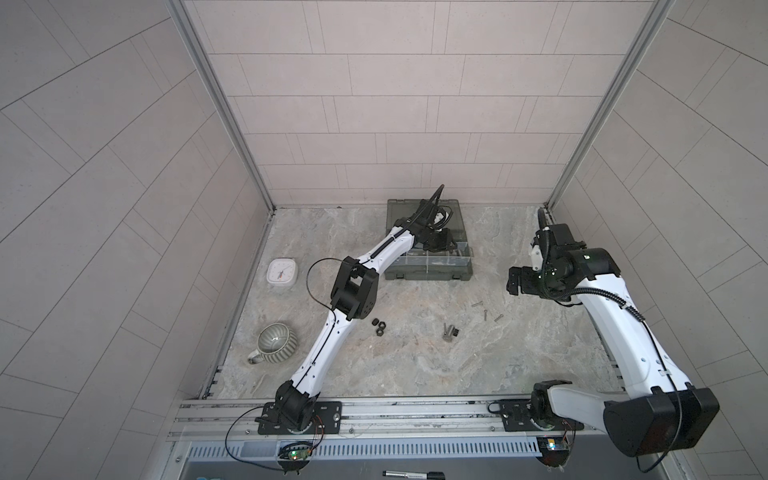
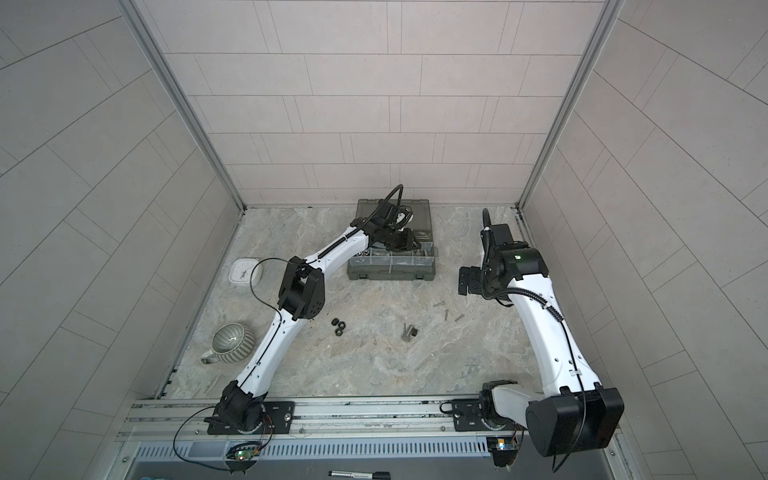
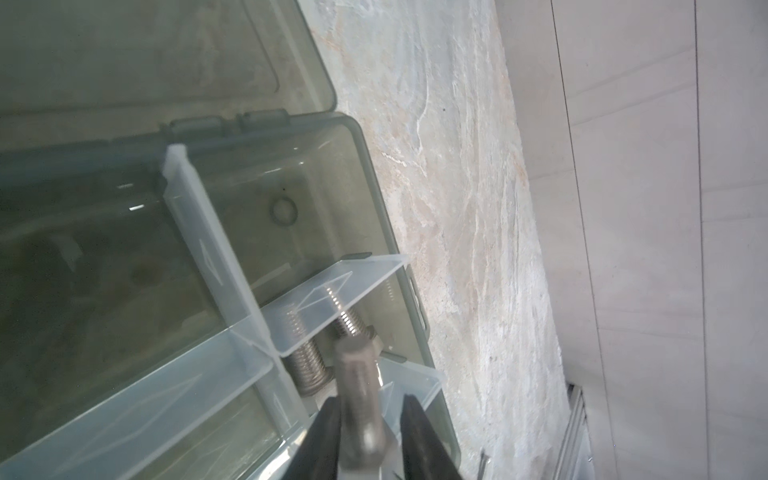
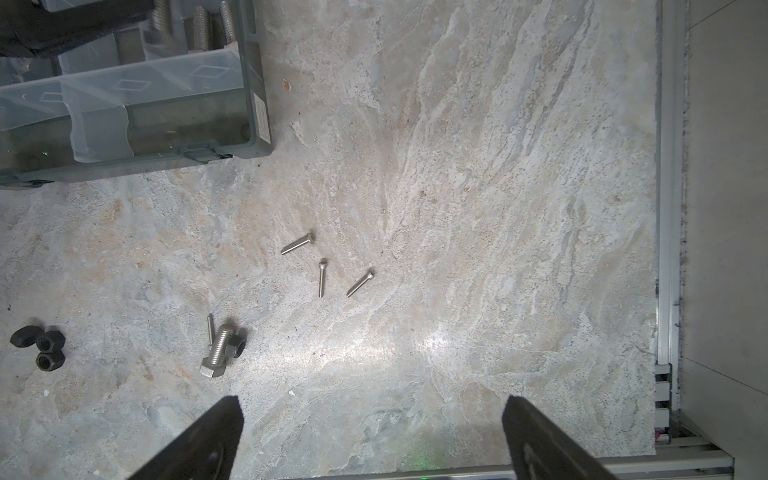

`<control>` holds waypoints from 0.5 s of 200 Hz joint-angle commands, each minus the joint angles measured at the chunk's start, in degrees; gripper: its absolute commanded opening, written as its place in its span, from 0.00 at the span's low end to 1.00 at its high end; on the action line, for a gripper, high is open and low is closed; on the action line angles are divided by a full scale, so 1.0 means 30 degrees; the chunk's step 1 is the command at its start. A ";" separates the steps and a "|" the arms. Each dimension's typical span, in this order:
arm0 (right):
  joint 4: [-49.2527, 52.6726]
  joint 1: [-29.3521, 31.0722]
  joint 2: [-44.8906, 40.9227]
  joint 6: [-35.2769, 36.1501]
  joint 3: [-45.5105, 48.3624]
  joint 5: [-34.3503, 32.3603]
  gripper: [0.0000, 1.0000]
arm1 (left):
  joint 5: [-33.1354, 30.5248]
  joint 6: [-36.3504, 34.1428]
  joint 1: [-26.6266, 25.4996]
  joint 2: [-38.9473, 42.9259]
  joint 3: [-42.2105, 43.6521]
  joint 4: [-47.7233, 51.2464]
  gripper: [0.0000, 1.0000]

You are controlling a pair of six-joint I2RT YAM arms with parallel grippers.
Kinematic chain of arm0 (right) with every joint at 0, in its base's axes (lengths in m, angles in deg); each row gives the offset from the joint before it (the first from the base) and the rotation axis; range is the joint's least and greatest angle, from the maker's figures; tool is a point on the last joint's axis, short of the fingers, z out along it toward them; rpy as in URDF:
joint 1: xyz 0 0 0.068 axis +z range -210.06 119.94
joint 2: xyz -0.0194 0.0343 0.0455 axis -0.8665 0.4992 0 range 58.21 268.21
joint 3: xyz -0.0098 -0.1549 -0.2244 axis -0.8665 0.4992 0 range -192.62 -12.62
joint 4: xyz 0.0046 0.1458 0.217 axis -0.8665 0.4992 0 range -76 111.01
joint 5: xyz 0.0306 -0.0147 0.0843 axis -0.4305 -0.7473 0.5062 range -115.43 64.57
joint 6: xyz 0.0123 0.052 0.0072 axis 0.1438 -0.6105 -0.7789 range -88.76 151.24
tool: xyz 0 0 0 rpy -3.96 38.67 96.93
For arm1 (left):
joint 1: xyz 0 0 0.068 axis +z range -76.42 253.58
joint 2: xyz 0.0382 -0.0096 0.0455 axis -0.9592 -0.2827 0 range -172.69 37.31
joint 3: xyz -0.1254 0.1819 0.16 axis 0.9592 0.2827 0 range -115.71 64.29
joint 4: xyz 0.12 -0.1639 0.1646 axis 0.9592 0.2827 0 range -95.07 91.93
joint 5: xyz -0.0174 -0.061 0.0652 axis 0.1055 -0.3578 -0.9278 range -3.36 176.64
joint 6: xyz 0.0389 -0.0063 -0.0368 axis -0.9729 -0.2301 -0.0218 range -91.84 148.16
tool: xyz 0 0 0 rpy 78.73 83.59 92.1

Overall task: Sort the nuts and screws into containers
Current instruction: 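Carry the bolt over the box and lower it into the bolt compartment, then open the left gripper and move it back toward the bolt beside the black nut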

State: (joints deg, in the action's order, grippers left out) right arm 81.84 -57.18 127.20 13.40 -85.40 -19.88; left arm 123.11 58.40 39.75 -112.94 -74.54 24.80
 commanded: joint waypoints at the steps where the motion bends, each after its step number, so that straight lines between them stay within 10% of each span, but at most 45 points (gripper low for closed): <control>1: 0.0534 -0.0094 -0.0159 0.0311 -0.0148 0.0050 0.99 | 0.0300 -0.0203 -0.0063 -0.0131 0.0243 -0.0578 0.40; 100: -0.0233 -0.0139 -0.0369 0.0179 0.0464 0.1090 0.99 | -0.0940 -0.2294 -0.0071 0.4049 0.3328 0.1050 0.49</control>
State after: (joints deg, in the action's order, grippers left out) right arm 81.42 -57.40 127.20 13.83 -85.24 -18.33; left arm 122.52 55.56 39.75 -109.07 -69.62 24.89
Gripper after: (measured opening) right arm 0.994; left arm 0.493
